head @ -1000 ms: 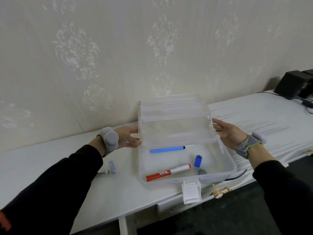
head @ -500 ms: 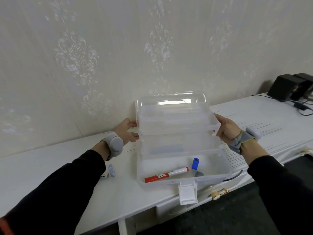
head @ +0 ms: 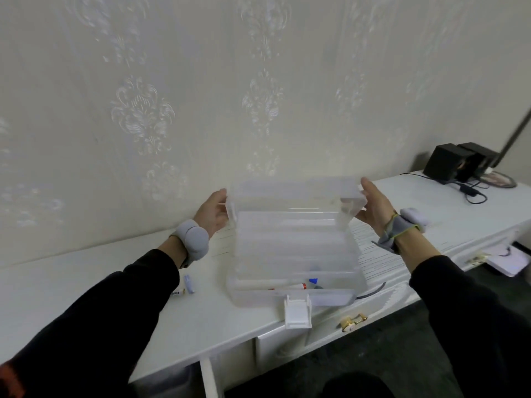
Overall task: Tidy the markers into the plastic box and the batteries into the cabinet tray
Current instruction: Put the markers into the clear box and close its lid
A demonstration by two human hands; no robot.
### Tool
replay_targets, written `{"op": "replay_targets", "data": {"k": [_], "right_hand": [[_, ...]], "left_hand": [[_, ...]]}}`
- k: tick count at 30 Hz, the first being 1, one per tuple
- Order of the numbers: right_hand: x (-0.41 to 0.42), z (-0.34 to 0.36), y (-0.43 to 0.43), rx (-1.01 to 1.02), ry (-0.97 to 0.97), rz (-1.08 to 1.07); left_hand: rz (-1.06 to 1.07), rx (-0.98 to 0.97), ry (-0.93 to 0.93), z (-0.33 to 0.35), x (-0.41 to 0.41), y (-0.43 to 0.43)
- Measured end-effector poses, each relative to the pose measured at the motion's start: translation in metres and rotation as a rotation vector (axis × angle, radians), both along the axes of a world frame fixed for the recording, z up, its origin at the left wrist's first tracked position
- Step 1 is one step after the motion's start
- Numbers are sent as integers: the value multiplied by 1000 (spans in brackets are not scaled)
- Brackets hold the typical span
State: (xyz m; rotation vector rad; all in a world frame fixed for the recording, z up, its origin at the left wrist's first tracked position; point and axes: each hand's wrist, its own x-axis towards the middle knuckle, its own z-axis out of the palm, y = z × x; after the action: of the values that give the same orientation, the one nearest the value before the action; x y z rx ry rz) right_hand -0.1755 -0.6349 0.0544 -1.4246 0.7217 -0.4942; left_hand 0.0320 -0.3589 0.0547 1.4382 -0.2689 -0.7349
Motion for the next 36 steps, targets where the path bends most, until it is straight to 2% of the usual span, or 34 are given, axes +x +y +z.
{"op": "replay_targets", "data": {"k": [4, 9, 18, 26, 29, 31, 33, 36], "right_hand": [[-18, 11, 21, -127, 106, -8], [-42, 5, 72, -389, 238, 1], [-66, -42, 116, -397, 325, -82], [-57, -52, 126, -387, 305, -188], [-44, -42, 119, -446, 331, -224], [-37, -33, 118, -417, 317, -271], [-36, -30, 125, -296, 311, -362], [-40, -38, 152, -14, 546, -588]], "left_hand": [[-67, 74, -62, 9, -20, 8], [-124, 258, -277, 3, -51, 23], [-229, 566, -730, -7, -98, 29], [-173, 724, -765, -12, -113, 22], [-151, 712, -724, -9, -110, 14], [-154, 704, -712, -4, -106, 8], [-157, 698, -717, -2, -104, 6], [-173, 691, -726, -8, -104, 8]]}}
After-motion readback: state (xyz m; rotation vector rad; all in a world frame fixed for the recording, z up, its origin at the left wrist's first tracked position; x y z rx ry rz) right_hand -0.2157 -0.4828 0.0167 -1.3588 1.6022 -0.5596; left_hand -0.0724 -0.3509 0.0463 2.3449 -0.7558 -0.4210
